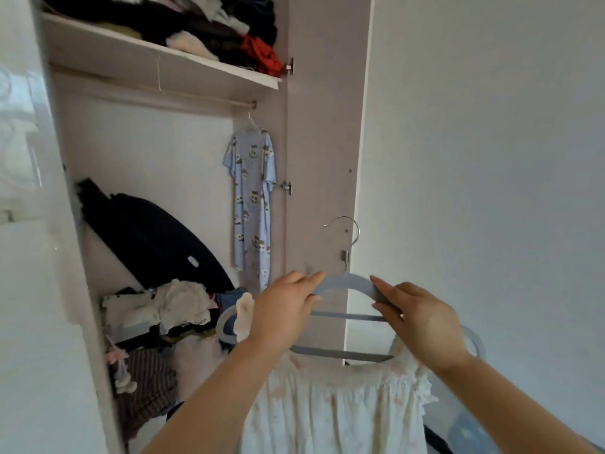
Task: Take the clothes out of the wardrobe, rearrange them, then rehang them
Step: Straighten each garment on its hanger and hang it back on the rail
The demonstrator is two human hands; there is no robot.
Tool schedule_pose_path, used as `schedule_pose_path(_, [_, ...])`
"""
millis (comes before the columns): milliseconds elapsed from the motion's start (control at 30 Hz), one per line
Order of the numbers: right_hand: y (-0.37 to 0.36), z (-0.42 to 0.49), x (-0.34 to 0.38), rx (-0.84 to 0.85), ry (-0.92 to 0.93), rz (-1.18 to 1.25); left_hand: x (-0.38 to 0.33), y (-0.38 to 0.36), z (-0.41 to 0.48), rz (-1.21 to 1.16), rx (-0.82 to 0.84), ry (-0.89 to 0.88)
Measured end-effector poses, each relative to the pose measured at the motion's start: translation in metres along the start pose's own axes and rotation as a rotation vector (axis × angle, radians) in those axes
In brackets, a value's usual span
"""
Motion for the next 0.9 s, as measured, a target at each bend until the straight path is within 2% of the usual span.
schedule_pose_path(333, [-0.162, 0.128, 0.031, -0.073, 0.158, 0.064, 0.157, -0.005, 0.092, 0.182, 0.014, 0.115])
schedule_pose_path(600, [-0.308, 0.249, 0.018, -0.193, 0.22, 0.136, 0.284, -0.044, 0.206, 0.313, -0.004, 0.199])
schedule_pose_path(900, [-0.432, 0.384, 0.01, -0.232, 0.365, 0.146, 0.407, -0.07, 0.324, 0.399, 0.018, 0.26])
Point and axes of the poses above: each hand's wrist, its own z-axis towards the middle knuckle, its own y-axis out of the back of the hand, x = y × z, the point moved 2 cm from there along z, towards the middle knuckle, and after that the axes turned 1 degree about z, right-handed, at the moved point
